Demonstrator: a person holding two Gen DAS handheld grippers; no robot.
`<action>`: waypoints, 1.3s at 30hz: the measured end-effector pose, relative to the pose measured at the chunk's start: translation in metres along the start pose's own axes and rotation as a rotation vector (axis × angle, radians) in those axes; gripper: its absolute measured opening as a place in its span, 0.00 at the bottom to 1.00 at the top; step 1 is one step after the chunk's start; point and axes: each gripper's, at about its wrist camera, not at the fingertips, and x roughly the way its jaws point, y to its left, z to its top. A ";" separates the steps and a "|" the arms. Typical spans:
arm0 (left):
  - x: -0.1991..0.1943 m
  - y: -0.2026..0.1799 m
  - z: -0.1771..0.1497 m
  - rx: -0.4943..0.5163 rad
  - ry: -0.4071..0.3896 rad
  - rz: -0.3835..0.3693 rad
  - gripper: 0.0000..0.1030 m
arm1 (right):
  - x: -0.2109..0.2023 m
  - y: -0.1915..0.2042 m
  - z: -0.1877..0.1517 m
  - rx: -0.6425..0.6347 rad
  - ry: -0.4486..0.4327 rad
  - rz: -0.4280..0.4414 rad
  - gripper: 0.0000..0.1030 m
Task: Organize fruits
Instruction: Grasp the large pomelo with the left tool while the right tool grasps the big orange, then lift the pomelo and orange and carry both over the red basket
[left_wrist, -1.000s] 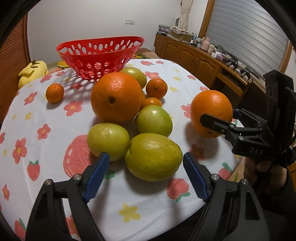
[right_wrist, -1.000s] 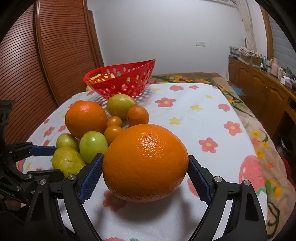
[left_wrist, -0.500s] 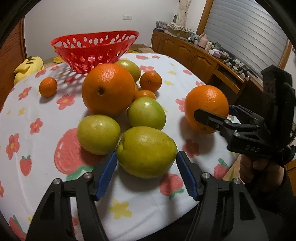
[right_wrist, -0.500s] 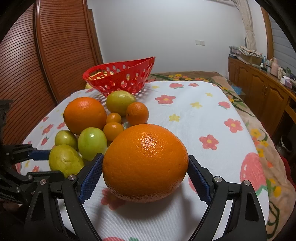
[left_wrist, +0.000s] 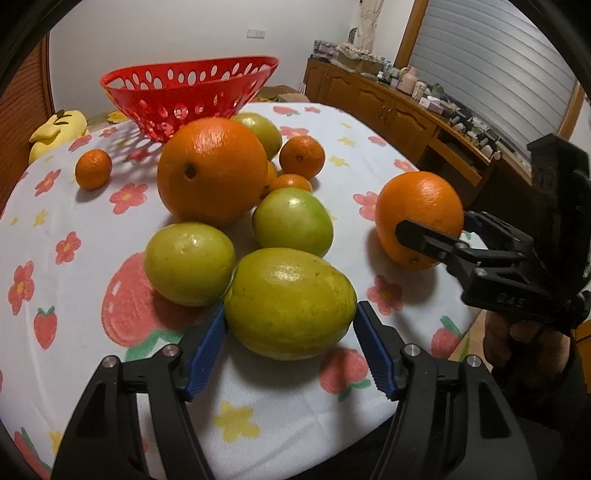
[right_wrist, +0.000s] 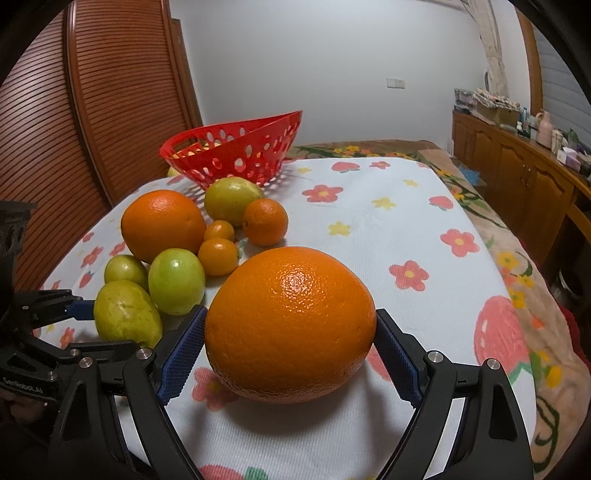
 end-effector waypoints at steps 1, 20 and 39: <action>-0.004 0.000 0.001 0.003 -0.013 -0.001 0.66 | 0.000 0.000 0.000 -0.005 0.001 0.000 0.87; -0.056 0.041 0.015 -0.055 -0.175 0.040 0.66 | -0.006 0.025 0.019 -0.077 -0.043 0.052 0.87; -0.087 0.058 0.059 -0.033 -0.283 0.095 0.66 | -0.023 0.042 0.073 -0.153 -0.126 0.091 0.87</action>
